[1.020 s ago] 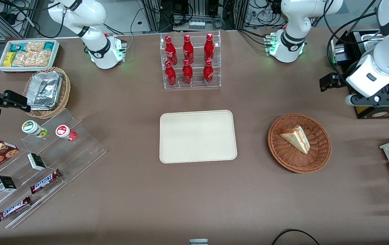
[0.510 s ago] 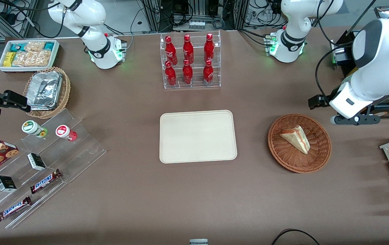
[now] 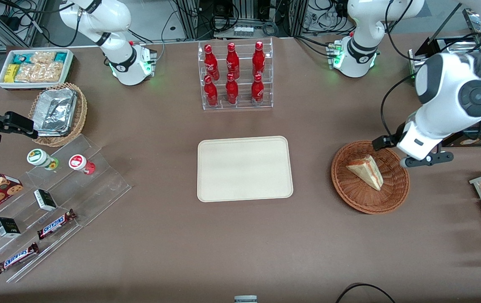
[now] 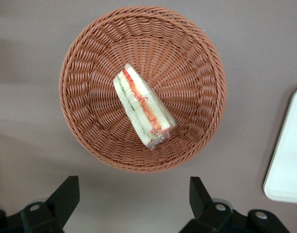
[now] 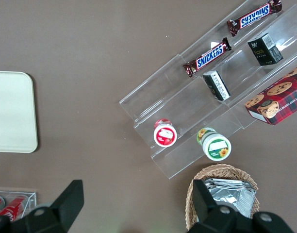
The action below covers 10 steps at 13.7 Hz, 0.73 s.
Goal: Place sandwich from basket to tray
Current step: 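Move the left gripper over the wicker basket toward the sandwich, then lower the open left gripper around the wrapped sandwich and close it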
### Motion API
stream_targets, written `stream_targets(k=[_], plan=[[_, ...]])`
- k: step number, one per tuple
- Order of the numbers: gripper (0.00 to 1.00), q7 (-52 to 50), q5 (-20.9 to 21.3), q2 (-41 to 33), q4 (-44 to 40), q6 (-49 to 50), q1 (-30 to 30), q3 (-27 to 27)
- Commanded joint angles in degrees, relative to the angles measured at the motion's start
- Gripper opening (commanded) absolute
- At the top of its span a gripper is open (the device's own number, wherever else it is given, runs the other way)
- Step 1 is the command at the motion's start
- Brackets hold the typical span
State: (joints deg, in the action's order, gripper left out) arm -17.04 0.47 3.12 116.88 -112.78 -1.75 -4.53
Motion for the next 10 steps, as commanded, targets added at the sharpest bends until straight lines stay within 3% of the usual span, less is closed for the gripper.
stream_targets(k=[1, 10], plan=[[1.00, -6.1, 0.1, 2.0, 0.8, -3.4, 0.3, -0.2], [1.00, -29.6, 0.1, 6.6, 4.0, -13.8, -0.5, -0.4]])
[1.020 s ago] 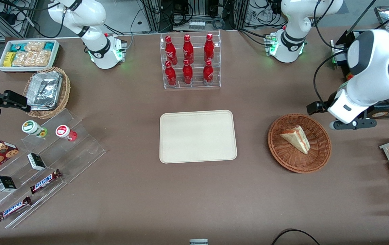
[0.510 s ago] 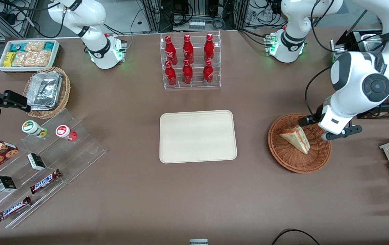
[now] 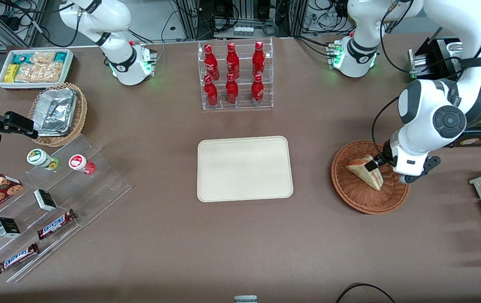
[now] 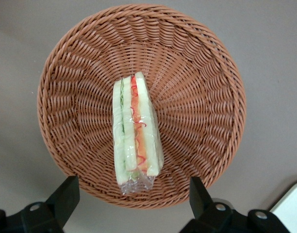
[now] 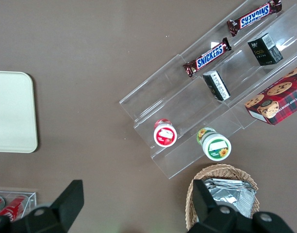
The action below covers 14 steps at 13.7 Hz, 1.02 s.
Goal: Place sandwich from basket to tray
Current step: 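Lower the open left gripper around the wrapped sandwich and close it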
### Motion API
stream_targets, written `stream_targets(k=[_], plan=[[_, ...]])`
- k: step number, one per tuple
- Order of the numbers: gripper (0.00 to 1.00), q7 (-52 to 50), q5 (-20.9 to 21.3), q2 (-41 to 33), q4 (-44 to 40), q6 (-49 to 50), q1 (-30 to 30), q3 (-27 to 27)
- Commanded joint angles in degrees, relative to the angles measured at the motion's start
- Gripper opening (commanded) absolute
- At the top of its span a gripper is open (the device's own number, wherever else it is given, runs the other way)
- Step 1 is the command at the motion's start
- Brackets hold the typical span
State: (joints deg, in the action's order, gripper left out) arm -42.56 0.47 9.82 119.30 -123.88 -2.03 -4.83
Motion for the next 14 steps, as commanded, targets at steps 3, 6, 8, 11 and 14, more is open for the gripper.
stream_targets(k=[3, 6, 8, 11, 14], plan=[[1.00, -6.6, 0.1, -0.1, 6.2, -8.7, -0.3, -0.1], [1.00, -7.5, 0.1, 0.6, 7.3, -10.5, -0.3, -0.1], [1.00, -8.6, 0.1, 1.3, 7.3, -11.0, -0.3, -0.1], [1.00, -9.9, 0.1, 2.2, 8.5, -13.6, -0.3, -0.1], [1.00, -10.5, 0.1, 3.7, 8.8, -15.7, -0.3, -0.1]])
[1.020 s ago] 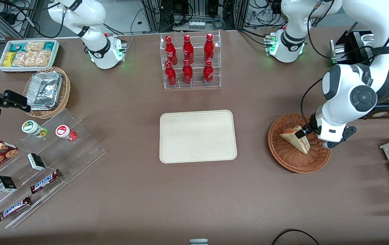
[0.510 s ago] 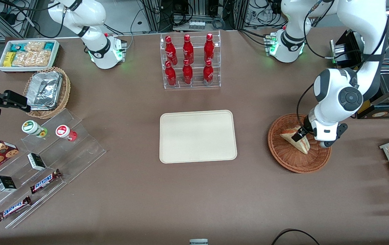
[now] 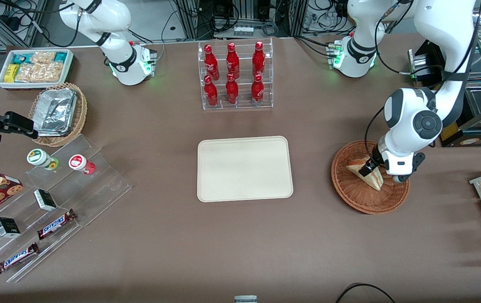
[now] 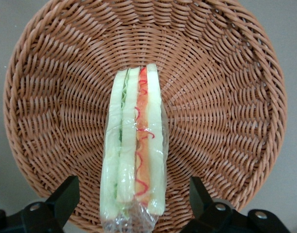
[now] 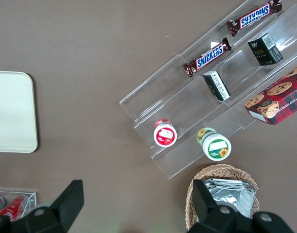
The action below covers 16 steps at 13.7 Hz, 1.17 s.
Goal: Place sandwich from basket to tray
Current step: 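Lower the open left gripper around the wrapped sandwich and close it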
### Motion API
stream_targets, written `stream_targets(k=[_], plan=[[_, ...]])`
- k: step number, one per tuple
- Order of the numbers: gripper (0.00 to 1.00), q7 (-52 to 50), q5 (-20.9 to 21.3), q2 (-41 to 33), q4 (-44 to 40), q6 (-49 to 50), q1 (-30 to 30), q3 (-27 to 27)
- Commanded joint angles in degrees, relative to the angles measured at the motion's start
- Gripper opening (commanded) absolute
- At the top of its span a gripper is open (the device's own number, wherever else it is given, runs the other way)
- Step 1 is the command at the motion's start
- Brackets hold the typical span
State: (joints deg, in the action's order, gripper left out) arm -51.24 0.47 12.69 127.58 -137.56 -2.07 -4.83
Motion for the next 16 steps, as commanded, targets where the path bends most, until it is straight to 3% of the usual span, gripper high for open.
stream_targets(k=[1, 3, 4, 6, 7, 12, 16], plan=[[1.00, -2.1, 0.1, 1.3, 0.7, -2.8, -0.2, -0.1], [0.98, -2.2, 0.1, 1.5, 1.8, -4.5, -0.2, -0.1], [0.85, -2.5, 0.1, 1.5, 1.8, -4.5, -0.2, -0.1], [0.20, -4.1, 0.1, 1.4, 1.8, -4.3, -0.2, -0.1], [0.01, -4.0, 0.1, 1.2, 1.7, -4.0, -0.2, -0.1], [0.00, -3.3, 0.2, -1.5, -0.3, 2.2, -0.3, -0.4], [0.00, -2.5, 3.3, -1.5, -8.2, 13.8, -2.1, -0.8]])
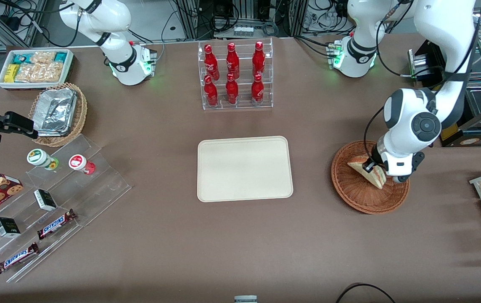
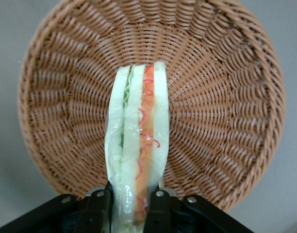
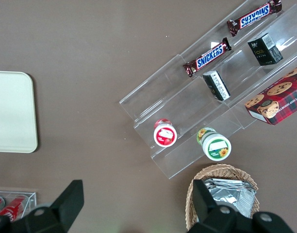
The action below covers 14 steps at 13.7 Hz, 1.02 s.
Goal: Place sandwich from basket to tray
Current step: 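Lift the sandwich with the left gripper and carry it over the tray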
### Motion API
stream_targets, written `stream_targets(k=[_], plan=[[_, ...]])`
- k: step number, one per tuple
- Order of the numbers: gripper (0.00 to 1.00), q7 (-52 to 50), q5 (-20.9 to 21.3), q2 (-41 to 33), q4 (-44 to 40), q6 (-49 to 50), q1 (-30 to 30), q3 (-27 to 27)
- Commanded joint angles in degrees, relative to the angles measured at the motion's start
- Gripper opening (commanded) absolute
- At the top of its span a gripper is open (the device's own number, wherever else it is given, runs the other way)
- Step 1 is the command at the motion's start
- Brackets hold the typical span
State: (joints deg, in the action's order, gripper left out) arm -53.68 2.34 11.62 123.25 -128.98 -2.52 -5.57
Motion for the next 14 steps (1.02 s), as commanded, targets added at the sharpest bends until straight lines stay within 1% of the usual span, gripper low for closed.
stream_targets(k=[1, 4, 8, 11, 14], plan=[[0.00, 1.7, 1.3, 0.0, -6.3, 7.9, -2.7, -0.1], [0.00, 5.1, 1.1, 0.8, -10.9, 12.2, -6.9, -0.4], [0.00, 9.6, -1.3, 1.5, -13.6, 13.7, -12.3, -0.5], [0.00, 9.7, -1.4, 4.7, -18.1, 14.9, -18.6, -0.5], [0.00, 9.6, -1.5, 10.3, -25.7, 18.0, -23.2, -0.5]])
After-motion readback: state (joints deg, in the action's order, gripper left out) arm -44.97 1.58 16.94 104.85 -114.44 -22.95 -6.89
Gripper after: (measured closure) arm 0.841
